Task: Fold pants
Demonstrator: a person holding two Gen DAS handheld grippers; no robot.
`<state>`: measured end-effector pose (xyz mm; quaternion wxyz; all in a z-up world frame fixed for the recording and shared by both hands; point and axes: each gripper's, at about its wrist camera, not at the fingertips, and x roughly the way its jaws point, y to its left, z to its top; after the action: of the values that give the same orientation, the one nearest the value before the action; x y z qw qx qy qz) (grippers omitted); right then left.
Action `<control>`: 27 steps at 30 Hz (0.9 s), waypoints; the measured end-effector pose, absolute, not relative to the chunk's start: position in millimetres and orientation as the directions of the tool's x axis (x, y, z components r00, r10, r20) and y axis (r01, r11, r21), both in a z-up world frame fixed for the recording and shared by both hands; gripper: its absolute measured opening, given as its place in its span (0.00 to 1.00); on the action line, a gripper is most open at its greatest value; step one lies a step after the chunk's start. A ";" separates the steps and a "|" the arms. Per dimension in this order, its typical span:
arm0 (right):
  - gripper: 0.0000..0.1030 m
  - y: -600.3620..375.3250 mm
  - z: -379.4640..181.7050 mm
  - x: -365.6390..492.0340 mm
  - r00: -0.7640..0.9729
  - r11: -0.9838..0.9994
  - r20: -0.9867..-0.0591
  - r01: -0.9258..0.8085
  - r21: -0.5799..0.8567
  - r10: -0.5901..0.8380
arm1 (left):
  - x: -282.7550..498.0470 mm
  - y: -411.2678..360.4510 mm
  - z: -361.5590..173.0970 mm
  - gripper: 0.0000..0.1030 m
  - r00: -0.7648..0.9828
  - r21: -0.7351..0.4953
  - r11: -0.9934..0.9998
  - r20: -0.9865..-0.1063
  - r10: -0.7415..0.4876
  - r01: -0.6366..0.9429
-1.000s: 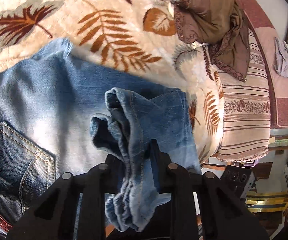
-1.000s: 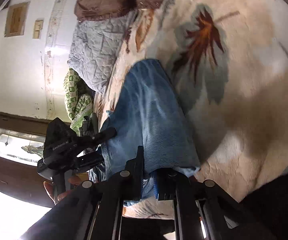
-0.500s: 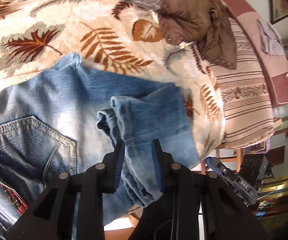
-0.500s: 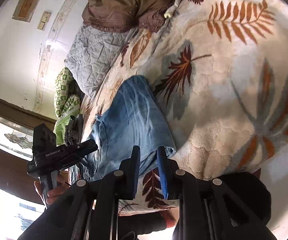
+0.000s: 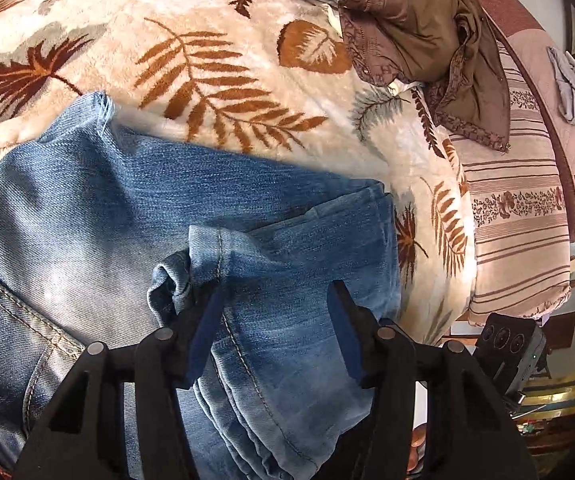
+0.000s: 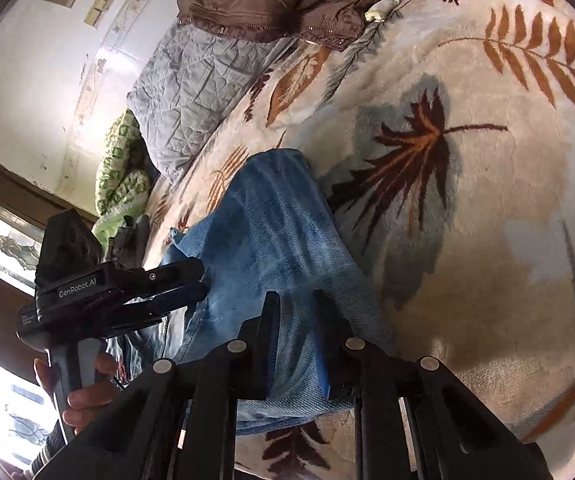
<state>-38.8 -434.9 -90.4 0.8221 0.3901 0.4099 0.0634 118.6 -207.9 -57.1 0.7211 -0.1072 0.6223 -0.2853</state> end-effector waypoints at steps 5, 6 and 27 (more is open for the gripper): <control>0.17 -435.2 -80.2 -41.0 0.644 0.694 -0.638 0.223 0.684 0.422 | 109.2 -189.6 -45.3 0.51 0.059 -0.546 0.799 -0.815 -0.576 0.253; 0.20 -434.6 -76.0 -43.1 0.645 0.697 -0.638 0.222 0.682 0.420 | 105.3 -183.3 -39.4 0.51 0.073 -0.545 0.797 -0.812 -0.579 0.259; 0.62 -143.5 -3.5 -45.2 0.499 0.831 -0.712 -0.513 0.216 0.493 | 68.7 135.1 -2.3 0.68 0.435 -0.696 0.711 -0.672 -0.599 -0.097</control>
<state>-45.2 -143.5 -3.5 0.8657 -0.0122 0.4072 0.2907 68.7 135.1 -2.3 0.7743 -0.3435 0.5060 -0.1622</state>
